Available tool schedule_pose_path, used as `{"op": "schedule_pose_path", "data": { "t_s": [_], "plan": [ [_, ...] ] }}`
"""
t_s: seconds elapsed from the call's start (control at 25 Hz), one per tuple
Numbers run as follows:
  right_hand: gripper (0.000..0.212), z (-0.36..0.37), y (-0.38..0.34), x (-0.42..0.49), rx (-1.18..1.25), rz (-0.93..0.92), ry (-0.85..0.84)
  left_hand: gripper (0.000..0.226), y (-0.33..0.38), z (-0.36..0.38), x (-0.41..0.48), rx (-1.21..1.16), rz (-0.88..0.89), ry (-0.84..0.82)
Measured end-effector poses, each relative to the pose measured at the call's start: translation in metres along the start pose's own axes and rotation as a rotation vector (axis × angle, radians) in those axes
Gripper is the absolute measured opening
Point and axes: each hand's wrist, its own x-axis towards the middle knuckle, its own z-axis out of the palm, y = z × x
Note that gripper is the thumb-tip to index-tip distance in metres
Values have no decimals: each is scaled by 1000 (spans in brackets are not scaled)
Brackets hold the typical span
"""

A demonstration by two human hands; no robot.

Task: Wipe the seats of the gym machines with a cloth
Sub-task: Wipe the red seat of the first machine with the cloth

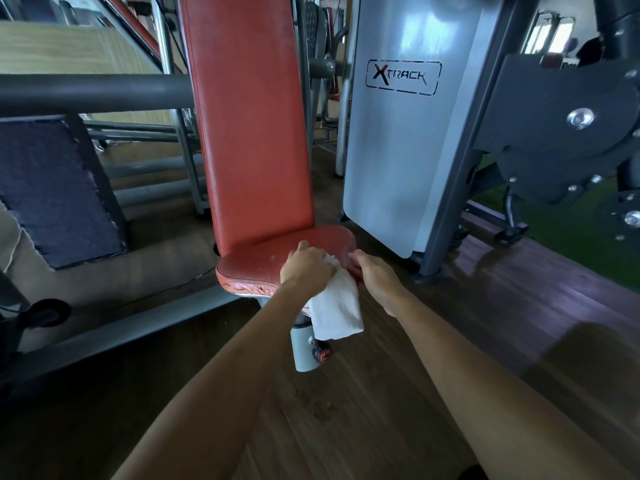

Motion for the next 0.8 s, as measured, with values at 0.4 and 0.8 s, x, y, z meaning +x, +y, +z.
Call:
{"op": "schedule_pose_path", "data": {
  "t_s": [0.4,0.8],
  "plan": [
    [39,12,-12,7,-403,-201,-162,16,-80,-17,-47,-860,-255,437],
    [47,36,4,17,-542,-243,-146,20,-52,71,-76,-1376,-615,432]
  ]
}}
